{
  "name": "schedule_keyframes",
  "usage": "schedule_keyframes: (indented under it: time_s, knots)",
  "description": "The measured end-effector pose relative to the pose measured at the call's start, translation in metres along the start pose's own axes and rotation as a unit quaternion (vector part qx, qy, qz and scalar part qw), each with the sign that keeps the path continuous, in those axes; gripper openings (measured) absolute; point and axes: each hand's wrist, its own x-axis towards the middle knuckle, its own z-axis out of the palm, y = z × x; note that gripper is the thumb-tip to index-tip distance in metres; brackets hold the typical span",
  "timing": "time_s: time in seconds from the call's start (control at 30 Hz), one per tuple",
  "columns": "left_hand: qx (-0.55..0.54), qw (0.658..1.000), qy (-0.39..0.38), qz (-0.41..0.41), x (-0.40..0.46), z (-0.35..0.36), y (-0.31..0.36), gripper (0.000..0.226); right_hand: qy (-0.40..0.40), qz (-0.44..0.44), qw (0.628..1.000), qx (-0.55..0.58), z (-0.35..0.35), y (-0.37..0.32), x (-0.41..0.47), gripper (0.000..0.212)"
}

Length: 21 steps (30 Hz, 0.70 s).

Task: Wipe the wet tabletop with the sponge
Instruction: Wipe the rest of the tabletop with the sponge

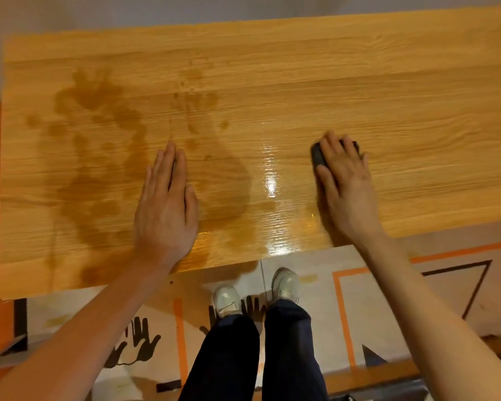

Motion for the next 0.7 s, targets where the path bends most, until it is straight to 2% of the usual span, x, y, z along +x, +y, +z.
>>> schedule_keyframes:
  time_s: [0.07, 0.17, 0.37, 0.5, 0.57, 0.63, 0.7]
  knots:
    - [0.005, 1.000, 0.003, 0.004, 0.000, 0.000, 0.000, 0.055, 0.018, 0.062, 0.998, 0.028, -0.021, 0.034, 0.011, 0.047]
    - [0.007, 1.000, 0.003, 0.007, 0.000, 0.001, -0.001, 0.055, 0.023, 0.070, 0.996, 0.048, -0.026, 0.043, 0.017, 0.046]
    - [0.004, 1.000, 0.009, 0.008, 0.000, 0.000, -0.001, 0.054, -0.070, -0.095, 0.993, 0.019, -0.024, 0.026, -0.086, 0.046]
    - [0.001, 1.000, 0.006, -0.002, 0.001, -0.001, 0.001, 0.055, -0.137, -0.150, 0.979, 0.027, -0.038, 0.045, -0.065, 0.047]
    - [0.001, 1.000, 0.001, -0.008, 0.001, -0.001, 0.001, 0.055, -0.089, -0.108, 0.990, 0.027, -0.036, 0.056, -0.018, 0.047]
    - [0.001, 1.000, -0.005, -0.014, 0.000, -0.001, 0.001, 0.055, -0.017, -0.025, 0.999, 0.039, -0.031, 0.056, 0.021, 0.046]
    - [-0.007, 1.000, -0.005, -0.015, 0.000, -0.001, 0.001, 0.055, 0.014, 0.004, 0.999, 0.049, -0.018, 0.039, 0.016, 0.045]
